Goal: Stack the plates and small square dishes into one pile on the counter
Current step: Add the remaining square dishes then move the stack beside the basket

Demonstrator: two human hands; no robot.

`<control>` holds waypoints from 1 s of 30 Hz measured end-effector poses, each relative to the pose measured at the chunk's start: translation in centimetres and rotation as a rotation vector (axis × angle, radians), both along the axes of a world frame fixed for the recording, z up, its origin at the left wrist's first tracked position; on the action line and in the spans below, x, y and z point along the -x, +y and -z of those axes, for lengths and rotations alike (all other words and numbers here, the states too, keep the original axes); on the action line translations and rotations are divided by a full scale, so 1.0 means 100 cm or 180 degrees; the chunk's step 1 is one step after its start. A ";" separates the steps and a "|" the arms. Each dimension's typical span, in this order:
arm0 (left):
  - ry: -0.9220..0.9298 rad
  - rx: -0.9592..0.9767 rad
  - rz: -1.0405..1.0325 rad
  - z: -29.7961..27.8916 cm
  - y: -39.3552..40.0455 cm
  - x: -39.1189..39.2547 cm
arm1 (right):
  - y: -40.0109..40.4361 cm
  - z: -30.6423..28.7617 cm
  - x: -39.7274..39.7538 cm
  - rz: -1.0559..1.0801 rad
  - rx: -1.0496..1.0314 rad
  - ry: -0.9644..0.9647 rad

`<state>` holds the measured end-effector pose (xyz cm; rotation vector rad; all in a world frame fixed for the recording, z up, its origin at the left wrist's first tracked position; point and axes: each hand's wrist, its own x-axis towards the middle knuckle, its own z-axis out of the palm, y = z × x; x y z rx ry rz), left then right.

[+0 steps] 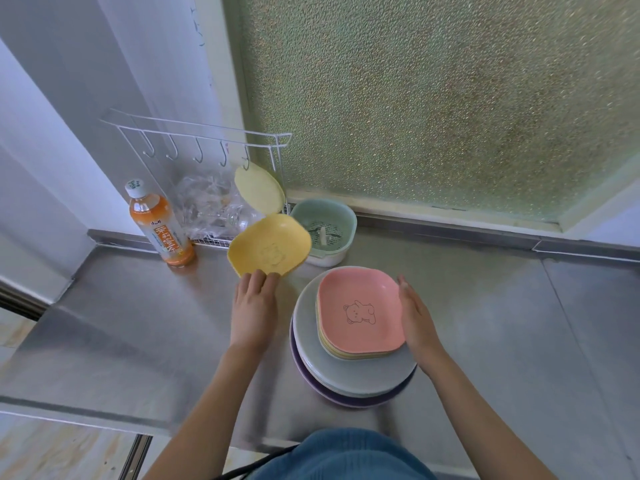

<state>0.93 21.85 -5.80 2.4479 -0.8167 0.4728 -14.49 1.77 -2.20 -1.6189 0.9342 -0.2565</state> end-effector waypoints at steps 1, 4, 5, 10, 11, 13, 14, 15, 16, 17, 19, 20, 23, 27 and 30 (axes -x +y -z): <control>-0.0229 0.0047 0.0127 -0.002 -0.003 0.006 | -0.001 -0.002 -0.002 0.0013 -0.0011 -0.0038; -0.0654 0.0225 0.0546 -0.011 -0.014 0.029 | -0.007 -0.006 -0.006 0.0084 -0.0057 -0.0188; -0.0744 0.0274 0.0714 -0.014 -0.018 0.037 | -0.009 -0.006 -0.007 0.0109 -0.0120 -0.0242; -0.0778 0.0201 0.1503 -0.018 -0.034 0.064 | -0.013 -0.012 -0.010 0.0246 -0.0370 -0.0560; -0.0769 0.0168 0.1634 -0.017 -0.035 0.068 | -0.012 -0.015 -0.010 0.0259 -0.0254 -0.0523; -0.0774 0.0101 0.1807 -0.017 -0.035 0.075 | -0.009 -0.018 -0.008 0.0281 -0.0065 -0.0515; -0.0778 0.0080 0.1852 -0.018 -0.034 0.077 | -0.008 -0.018 -0.006 0.0259 -0.0041 -0.0517; -0.0779 0.0059 0.1888 -0.018 -0.032 0.079 | -0.007 -0.017 -0.004 0.0217 -0.0021 -0.0483; -0.0776 0.0024 0.1924 -0.018 -0.030 0.081 | -0.006 -0.017 -0.003 0.0164 -0.0002 -0.0451; -0.0770 -0.0019 0.1956 -0.017 -0.028 0.084 | -0.004 -0.015 -0.002 0.0123 0.0021 -0.0420; -0.0713 -0.0106 0.1999 -0.016 -0.024 0.088 | -0.003 -0.013 -0.002 0.0059 0.0137 -0.0367; -0.0673 -0.0144 0.2000 -0.015 -0.023 0.090 | -0.002 -0.012 -0.002 0.0031 0.0230 -0.0336; -0.0566 -0.0220 0.1982 -0.015 -0.022 0.092 | 0.000 -0.008 -0.002 -0.0004 0.0441 -0.0246; -0.0357 -0.0235 0.1954 -0.019 -0.021 0.091 | 0.002 -0.001 -0.003 0.0015 0.0637 -0.0194; -0.0318 -0.0267 0.1988 -0.018 -0.019 0.091 | 0.004 0.003 -0.002 0.0012 0.0822 -0.0173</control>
